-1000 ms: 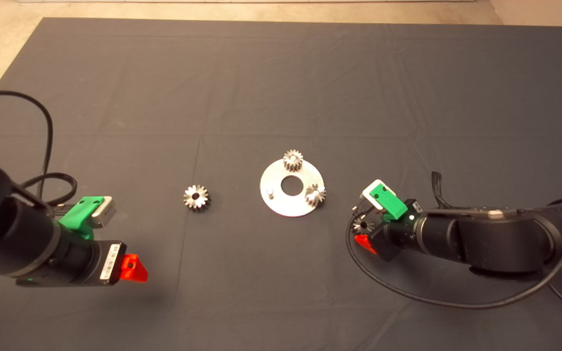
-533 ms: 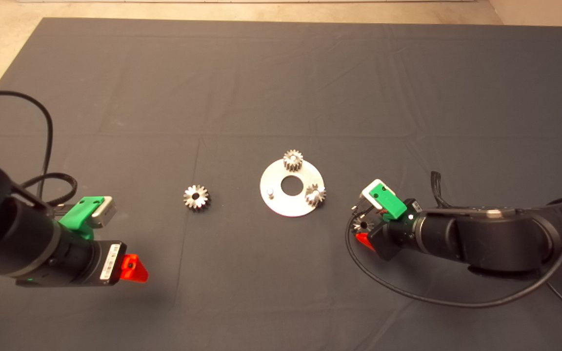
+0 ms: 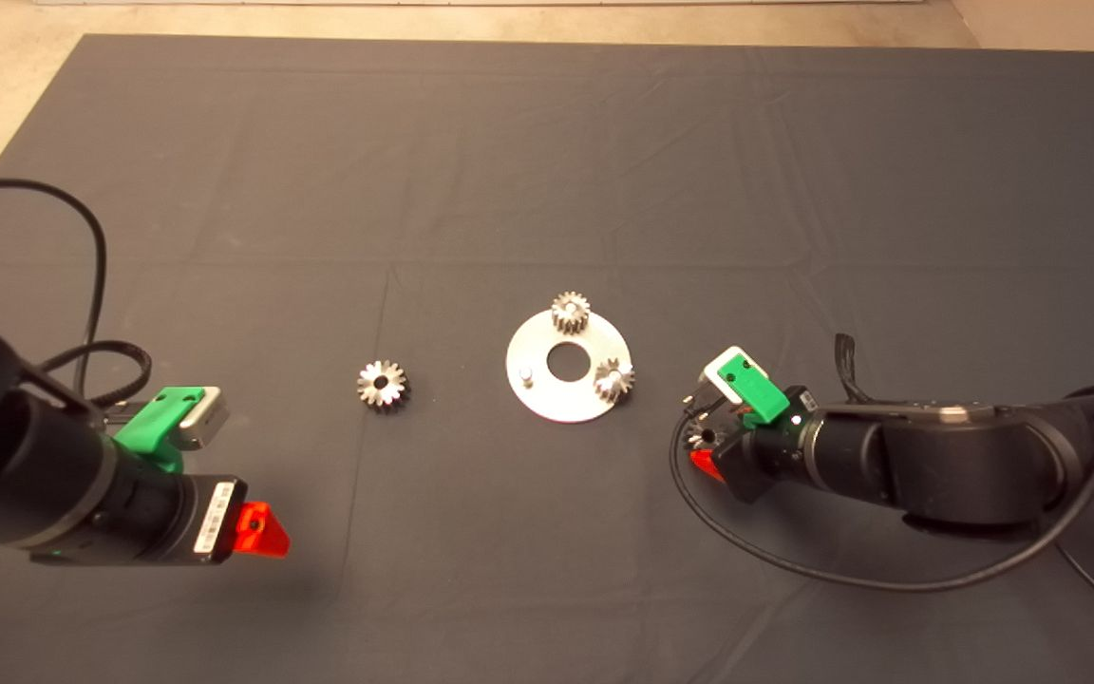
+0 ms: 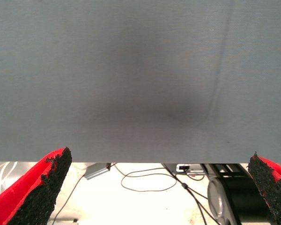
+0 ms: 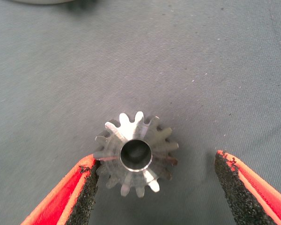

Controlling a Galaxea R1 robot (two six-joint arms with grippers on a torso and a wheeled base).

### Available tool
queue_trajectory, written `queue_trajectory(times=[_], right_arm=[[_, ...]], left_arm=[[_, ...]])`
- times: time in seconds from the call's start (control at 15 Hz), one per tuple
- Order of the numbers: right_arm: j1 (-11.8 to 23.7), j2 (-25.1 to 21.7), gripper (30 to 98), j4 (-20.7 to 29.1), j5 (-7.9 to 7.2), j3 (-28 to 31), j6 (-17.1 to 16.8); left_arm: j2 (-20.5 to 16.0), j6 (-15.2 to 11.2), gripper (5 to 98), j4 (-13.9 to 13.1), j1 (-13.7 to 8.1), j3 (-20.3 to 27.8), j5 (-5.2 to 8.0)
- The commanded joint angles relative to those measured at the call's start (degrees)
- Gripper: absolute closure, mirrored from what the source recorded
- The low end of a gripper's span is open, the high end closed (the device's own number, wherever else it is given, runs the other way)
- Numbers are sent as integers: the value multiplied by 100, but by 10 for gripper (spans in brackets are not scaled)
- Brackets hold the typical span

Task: Remove an incorrectly installed larger gear and replace it with the correct smaller gear

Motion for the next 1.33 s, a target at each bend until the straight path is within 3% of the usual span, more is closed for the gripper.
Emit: queue_trajectory(times=[0.0, 0.4, 0.47, 0.73, 0.93, 1.27], right_arm=[[63, 7, 632, -273, 24, -41, 62], [63, 101, 681, -343, 38, -41, 53], [63, 119, 716, -349, 35, -41, 53], [63, 130, 724, -352, 44, -85, 79], [54, 112, 776, -501, 79, -85, 176], [-16, 98, 775, -650, 84, -59, 456]], left_arm=[[-39, -41, 61, -95, -75, 119, -119], [-48, -50, 61, -95, -81, 145, -119], [-48, -50, 61, -95, -77, 145, -119], [-48, -50, 61, -95, -79, 145, -119], [-48, -50, 61, -95, -72, 145, -119], [-39, -85, 61, -95, -55, 154, -119]])
